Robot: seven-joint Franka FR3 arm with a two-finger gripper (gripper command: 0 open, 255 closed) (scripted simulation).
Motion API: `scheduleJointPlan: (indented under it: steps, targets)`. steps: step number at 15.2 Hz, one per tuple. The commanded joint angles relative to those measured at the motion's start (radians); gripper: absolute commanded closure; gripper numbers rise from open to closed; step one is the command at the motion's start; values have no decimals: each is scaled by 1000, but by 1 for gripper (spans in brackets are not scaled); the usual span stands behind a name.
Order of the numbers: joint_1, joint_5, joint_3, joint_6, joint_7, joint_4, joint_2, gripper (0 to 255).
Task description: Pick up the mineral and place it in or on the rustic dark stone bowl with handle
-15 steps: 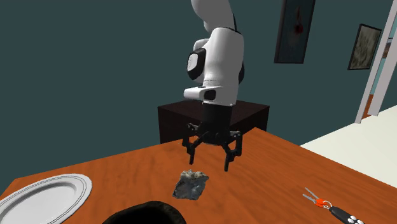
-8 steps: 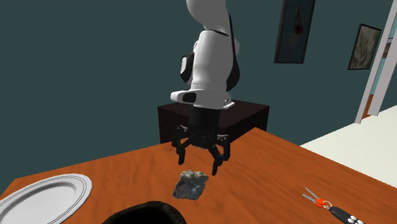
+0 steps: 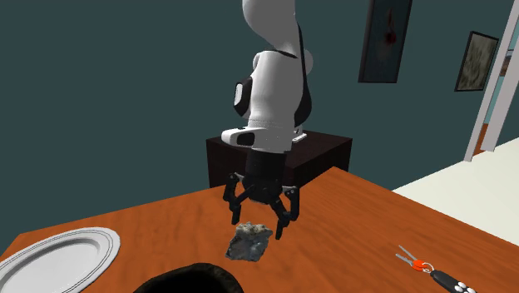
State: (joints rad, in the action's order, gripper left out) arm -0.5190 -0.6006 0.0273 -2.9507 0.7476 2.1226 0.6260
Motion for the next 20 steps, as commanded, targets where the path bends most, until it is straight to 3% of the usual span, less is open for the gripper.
scheduleJointPlan:
  steps: [1, 2, 3, 12, 20]
  targets:
    - [0, 0, 0, 0, 0, 0, 0, 0]
    - [0, 0, 0, 0, 0, 0, 0, 0]
    - [0, 0, 0, 0, 0, 0, 0, 255]
    - [0, 0, 0, 0, 0, 0, 0, 255]
    - [52, 45, 64, 72, -54, 39, -104, 255]
